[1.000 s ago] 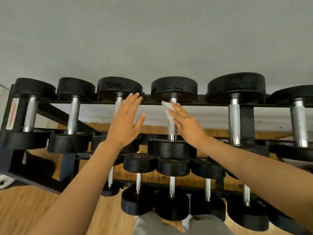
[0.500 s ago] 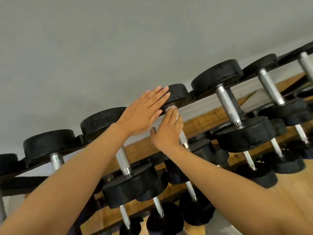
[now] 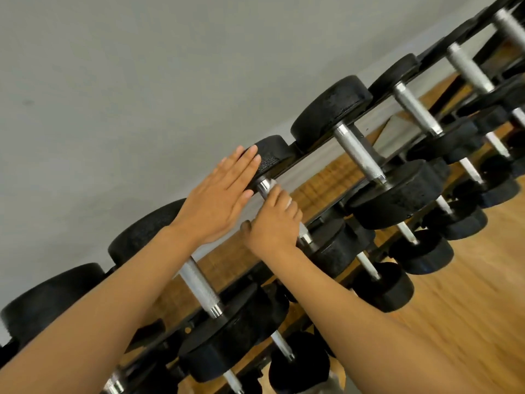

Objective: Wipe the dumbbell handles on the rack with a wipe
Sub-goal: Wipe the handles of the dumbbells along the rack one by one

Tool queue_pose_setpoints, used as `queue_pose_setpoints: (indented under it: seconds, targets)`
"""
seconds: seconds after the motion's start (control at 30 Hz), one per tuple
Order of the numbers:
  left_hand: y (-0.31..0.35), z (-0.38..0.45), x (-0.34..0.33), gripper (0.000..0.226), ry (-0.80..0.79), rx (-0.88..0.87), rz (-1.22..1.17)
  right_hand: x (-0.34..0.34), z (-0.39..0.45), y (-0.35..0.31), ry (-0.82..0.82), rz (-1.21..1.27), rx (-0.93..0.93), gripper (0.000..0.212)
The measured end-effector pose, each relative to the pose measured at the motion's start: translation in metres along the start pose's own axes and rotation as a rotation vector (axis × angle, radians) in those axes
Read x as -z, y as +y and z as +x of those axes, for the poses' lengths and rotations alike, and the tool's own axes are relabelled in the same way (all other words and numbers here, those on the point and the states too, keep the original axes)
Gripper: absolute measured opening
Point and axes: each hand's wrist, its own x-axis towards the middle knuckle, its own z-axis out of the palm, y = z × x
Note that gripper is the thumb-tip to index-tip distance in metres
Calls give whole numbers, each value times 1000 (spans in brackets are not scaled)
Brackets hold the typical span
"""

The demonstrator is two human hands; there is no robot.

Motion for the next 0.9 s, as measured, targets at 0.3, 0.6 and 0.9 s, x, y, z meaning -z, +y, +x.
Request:
queue_pose_setpoints:
  seconds: [0.3,0.6,0.9]
  targets:
    - [2,-3,3,55,-12,22,-59,2,-17,28,-215,-99,-97,92]
    - [3,-3,5,54,-54,44,-113,17,-9,17,-155,46,124,82]
    - [2,-3,4,54,-47,45,-141,32,-5,21,-419,138,-50,75]
